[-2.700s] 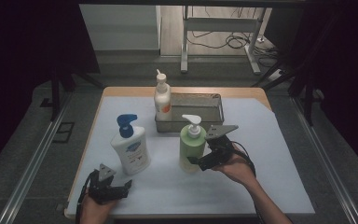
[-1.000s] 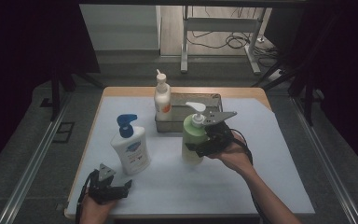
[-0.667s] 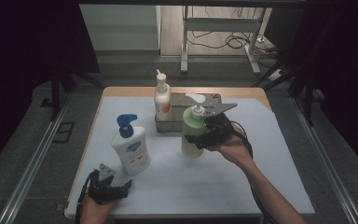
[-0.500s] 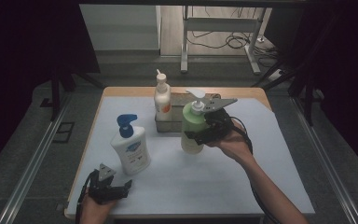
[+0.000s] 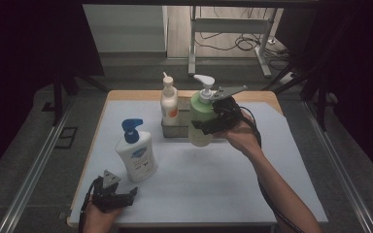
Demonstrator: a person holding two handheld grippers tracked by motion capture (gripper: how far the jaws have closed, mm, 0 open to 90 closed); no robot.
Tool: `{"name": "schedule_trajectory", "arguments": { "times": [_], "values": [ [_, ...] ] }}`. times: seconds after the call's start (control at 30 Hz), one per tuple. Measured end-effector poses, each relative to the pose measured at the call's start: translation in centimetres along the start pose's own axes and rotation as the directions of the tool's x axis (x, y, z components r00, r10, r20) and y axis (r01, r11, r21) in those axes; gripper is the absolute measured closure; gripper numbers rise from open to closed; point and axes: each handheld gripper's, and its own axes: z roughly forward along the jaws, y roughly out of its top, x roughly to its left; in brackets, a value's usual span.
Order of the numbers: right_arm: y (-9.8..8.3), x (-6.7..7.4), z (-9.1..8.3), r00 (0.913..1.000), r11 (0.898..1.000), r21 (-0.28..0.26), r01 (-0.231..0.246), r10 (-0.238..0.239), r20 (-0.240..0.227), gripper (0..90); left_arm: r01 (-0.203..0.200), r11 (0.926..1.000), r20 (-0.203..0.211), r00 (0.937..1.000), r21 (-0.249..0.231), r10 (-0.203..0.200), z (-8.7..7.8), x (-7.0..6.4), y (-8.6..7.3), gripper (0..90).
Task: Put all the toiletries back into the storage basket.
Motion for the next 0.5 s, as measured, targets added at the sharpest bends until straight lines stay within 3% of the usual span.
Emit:
{"name": "schedule_trajectory", "arguments": {
  "times": [0.5],
  "values": [
    [2.0, -1.3, 1.0, 0.9985, 1.0, 0.002, -0.005, 0.005, 0.054, 12.2, -0.001, 1.0, 0.001, 1.0, 0.002, 0.001, 0.0, 0.0, 0.0, 10.2]
  ]
}}
